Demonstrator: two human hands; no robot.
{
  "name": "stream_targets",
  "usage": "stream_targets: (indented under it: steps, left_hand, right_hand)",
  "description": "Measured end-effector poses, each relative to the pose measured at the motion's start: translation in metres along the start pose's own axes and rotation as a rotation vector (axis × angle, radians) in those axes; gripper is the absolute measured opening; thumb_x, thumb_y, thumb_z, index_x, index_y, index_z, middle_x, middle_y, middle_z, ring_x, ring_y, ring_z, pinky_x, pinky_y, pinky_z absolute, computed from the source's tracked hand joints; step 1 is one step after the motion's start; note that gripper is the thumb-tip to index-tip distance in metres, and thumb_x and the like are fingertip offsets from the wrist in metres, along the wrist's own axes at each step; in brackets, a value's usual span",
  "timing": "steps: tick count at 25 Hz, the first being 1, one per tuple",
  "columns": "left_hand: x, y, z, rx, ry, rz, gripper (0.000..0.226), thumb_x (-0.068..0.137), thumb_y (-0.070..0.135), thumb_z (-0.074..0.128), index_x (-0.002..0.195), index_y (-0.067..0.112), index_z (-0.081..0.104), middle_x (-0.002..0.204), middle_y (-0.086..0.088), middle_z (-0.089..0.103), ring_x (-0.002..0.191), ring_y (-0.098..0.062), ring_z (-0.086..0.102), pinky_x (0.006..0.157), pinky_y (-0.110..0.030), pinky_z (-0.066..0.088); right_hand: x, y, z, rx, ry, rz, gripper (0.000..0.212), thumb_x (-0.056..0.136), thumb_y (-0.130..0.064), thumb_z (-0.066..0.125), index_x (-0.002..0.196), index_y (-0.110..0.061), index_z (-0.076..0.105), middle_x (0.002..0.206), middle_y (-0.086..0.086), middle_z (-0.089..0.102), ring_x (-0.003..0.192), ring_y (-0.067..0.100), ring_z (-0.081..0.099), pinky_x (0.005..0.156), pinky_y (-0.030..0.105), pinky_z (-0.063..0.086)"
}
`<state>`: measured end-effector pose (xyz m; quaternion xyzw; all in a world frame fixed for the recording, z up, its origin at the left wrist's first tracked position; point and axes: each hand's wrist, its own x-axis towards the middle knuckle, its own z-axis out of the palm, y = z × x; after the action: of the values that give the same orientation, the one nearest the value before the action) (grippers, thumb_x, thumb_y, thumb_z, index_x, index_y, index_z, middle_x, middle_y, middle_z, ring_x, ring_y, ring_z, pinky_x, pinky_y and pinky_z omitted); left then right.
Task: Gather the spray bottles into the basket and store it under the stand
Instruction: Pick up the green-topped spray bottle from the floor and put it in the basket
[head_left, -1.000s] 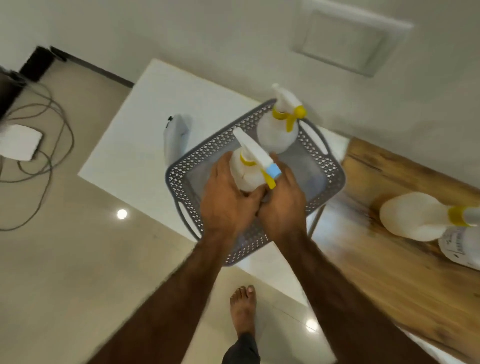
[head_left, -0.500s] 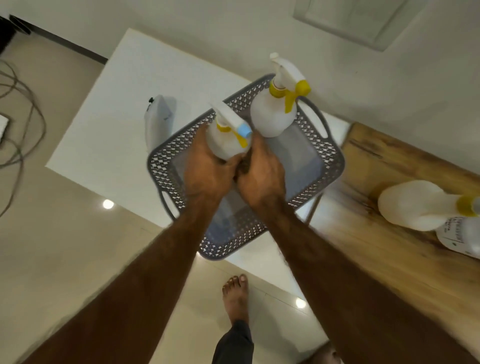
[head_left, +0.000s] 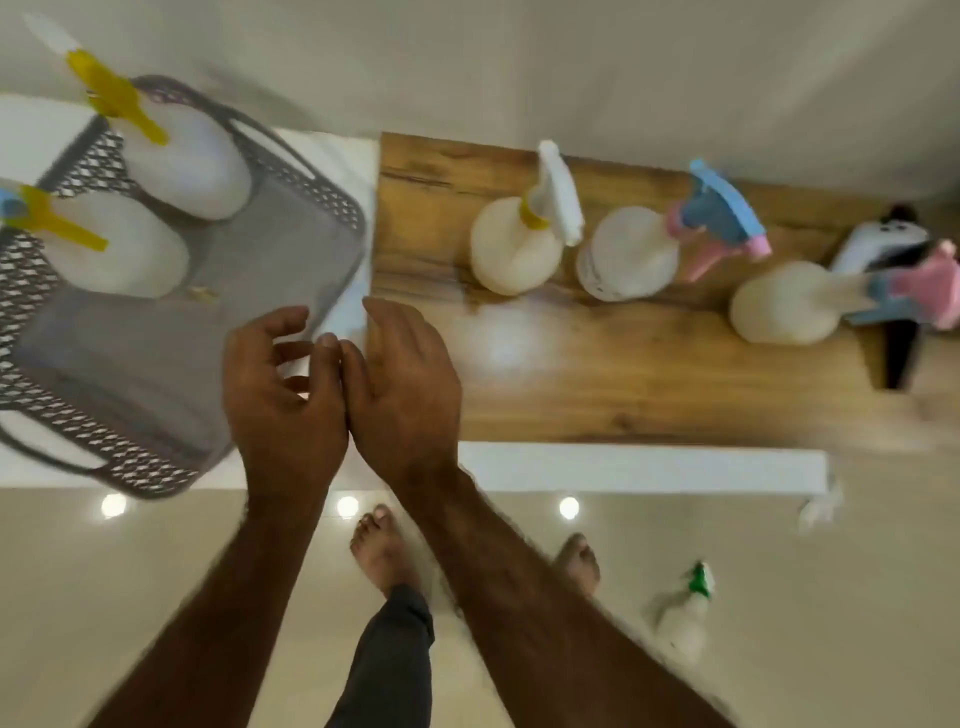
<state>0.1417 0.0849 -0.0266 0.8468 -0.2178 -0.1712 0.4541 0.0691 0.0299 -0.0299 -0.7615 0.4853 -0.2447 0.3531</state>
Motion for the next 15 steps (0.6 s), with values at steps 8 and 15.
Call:
stream_targets:
  steps: [8,15]
  left_hand:
    - [-0.169,0.062,0.139,0.058,-0.607,0.218,0.022,0.102,0.026,0.059,0.120,0.018,0.068,0.120,-0.002,0.073,0.097,0.003,0.067,0.074,-0.016,0.057]
    - [-0.420,0.018,0.298,0.277,-1.018,0.185,0.018,0.105,0.020,0.061,0.121,0.019,0.069,0.114,0.011,0.070,0.092,0.009,0.064,0.069,0.001,0.044]
  right_hand:
    - [-0.114,0.148,-0.167,0.054,0.340,0.388,0.034,0.100,-0.029,0.056,0.130,-0.014,0.061,0.125,0.001,0.066,0.114,0.020,0.063,0.096,0.037,0.052]
    - [-0.305,0.359,-0.276,0.041,0.515,0.723,0.035,0.098,-0.027,0.056,0.129,-0.013,0.061,0.123,0.001,0.067,0.110,0.022,0.065,0.088,0.044,0.055]
